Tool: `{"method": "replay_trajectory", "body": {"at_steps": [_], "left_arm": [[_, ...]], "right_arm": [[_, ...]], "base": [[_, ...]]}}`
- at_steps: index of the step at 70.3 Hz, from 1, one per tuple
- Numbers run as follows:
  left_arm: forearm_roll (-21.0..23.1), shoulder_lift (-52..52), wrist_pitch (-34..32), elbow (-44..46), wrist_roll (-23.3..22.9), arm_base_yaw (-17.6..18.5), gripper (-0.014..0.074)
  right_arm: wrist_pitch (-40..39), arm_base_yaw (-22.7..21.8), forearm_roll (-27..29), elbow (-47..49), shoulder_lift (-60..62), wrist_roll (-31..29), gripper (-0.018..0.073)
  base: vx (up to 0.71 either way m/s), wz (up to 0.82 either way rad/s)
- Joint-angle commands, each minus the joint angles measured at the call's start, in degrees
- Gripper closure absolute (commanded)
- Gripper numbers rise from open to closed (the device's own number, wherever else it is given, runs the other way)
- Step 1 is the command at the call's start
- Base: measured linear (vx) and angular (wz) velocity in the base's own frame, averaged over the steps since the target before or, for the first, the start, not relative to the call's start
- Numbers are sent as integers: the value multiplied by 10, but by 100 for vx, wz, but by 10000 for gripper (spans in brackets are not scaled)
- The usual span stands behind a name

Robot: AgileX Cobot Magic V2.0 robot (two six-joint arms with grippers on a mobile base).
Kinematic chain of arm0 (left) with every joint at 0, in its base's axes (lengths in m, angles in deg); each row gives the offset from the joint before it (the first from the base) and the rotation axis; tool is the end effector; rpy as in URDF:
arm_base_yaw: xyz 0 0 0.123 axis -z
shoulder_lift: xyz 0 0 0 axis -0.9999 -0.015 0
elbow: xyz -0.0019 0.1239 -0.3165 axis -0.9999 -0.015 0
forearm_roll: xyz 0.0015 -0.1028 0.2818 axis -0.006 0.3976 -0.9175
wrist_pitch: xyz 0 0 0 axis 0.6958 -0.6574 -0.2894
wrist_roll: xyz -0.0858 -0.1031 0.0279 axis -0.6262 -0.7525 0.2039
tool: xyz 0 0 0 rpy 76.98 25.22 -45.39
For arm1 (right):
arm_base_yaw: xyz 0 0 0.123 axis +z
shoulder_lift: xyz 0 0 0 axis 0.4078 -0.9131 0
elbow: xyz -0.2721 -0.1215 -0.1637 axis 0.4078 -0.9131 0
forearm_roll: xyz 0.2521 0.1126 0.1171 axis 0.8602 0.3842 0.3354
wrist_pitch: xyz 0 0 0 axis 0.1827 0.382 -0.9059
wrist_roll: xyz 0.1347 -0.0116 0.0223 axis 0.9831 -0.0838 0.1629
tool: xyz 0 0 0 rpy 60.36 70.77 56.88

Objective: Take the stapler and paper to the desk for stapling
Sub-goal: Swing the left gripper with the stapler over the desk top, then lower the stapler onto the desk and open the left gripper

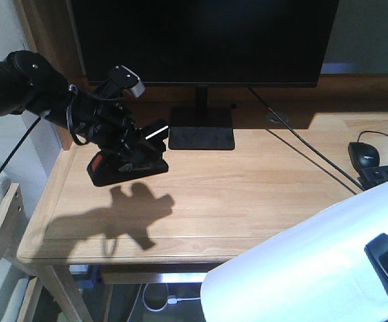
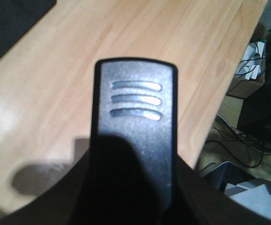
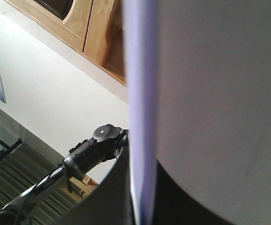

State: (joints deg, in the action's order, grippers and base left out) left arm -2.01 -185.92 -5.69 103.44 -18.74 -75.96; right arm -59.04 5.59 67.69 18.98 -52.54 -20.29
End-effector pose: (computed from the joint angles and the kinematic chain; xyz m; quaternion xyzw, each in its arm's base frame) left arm 0.4701 -0.1917 0.2615 0.4331 0.8196 -0.2497 0.2798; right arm 0.0969 0.0637 0.2406 0.1260 0.5946 0.5600 0.5630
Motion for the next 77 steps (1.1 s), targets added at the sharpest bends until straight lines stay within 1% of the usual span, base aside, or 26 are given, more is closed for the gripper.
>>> {"method": "replay_trajectory", "body": {"at_steps": [1,7,11,19,24,31,35,42,45,49,61,77], "left_arm": [[66,2,11,59,61,-17,603],[81,-32,18,95,95,-32,603],[101,-53,29,119,117,-40,603],[151,-104,67,165,190,-55,603],[171,-136,89,193,229,-61,603],[188,-175,98,229,262,-63,603],[192,-199,99,246,297,-63,603],[194,-231,99,270,374,-63,603],[195,-243,99,280,394,-63,603],[195,-256,99,290,405,-63,603],[194,-288,99,312,405,-63,603],[194,-309,111,312,405,-61,594]], "right_arm": [[-44,2,-4,-1,-5,-8,565],[-44,2,-4,-1,-5,-8,565],[-44,2,-4,-1,-5,-8,565],[-44,2,-4,-1,-5,-8,565],[-44,2,-4,-1,-5,-8,565],[-44,2,-4,-1,-5,-8,565],[-44,2,-4,-1,-5,-8,565],[-44,2,-4,-1,-5,-8,565],[-44,2,-4,-1,-5,-8,565],[-44,2,-4,-1,-5,-8,565],[-44,2,-4,-1,-5,-8,565],[-44,2,-4,-1,-5,-8,565]], "base": [[0,0],[0,0],[0,0],[0,0],[0,0],[0,0],[0,0],[0,0],[0,0],[0,0],[0,0],[0,0]]}}
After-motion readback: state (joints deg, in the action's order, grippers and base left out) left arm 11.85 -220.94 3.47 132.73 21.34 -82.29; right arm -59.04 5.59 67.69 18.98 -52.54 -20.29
